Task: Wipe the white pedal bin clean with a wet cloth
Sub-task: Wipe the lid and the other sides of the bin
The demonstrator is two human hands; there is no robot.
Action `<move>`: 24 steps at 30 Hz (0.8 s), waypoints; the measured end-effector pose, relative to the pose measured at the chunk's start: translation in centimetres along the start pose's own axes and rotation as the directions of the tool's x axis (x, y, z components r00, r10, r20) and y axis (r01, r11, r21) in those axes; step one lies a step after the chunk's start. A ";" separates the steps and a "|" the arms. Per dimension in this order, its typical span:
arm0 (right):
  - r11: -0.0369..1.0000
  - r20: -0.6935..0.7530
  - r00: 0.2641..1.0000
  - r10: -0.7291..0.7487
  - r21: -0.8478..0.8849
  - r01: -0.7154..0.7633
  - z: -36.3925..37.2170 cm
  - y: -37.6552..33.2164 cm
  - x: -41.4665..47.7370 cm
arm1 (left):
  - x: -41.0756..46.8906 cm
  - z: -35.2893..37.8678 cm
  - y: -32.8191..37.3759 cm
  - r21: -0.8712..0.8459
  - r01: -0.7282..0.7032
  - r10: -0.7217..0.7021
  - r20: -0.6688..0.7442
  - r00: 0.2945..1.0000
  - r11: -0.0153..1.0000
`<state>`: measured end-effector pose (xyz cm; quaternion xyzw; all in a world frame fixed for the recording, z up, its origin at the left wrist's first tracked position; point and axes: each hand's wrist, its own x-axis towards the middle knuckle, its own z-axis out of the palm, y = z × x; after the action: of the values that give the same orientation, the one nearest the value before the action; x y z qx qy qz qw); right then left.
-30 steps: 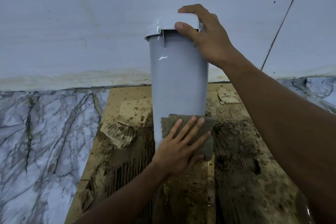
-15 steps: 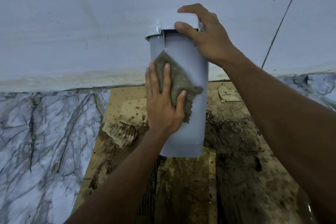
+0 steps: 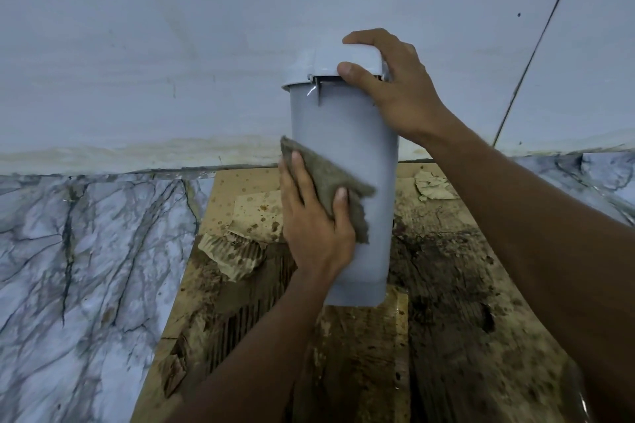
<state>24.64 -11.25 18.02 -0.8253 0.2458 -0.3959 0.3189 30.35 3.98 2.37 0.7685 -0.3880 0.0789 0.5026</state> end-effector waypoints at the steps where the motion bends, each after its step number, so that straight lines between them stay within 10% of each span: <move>1: 1.000 0.001 1.000 -0.017 -0.013 0.017 -0.2 -0.1 -0.4 | 1.5 -0.2 1.2 -0.042 0.029 -0.030 -0.021 0.999 0.999; 4: 0.997 0.024 0.998 -0.061 -0.052 0.063 -0.6 -0.7 -1.6 | 4.7 -0.5 3.7 -0.275 0.246 -0.270 -0.054 0.961 0.929; 8: 0.990 0.036 0.993 -0.109 -0.086 0.112 -0.6 -1.3 -3.7 | 7.1 -3.4 5.3 -0.766 0.381 -0.567 0.026 0.823 0.517; 14: 0.967 0.012 0.976 -0.218 -0.135 0.218 -0.3 -2.9 -8.5 | 9.0 -8.8 7.4 -0.486 0.244 -0.173 0.188 0.967 0.839; 18: 0.974 0.045 0.982 -0.181 -0.128 0.185 -0.9 -4.3 -11.7 | 10.3 -12.3 7.6 -0.332 0.302 -0.095 0.518 0.850 0.894; 24: 0.966 0.098 0.973 -0.209 -0.134 0.221 -1.4 -6.0 -16.7 | 8.4 -14.1 9.9 0.138 -0.029 -0.080 0.718 0.691 0.990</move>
<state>14.97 3.27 14.72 -0.8837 0.1690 -0.3749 0.2236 33.28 9.51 20.51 0.7760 -0.5370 -0.2095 0.2562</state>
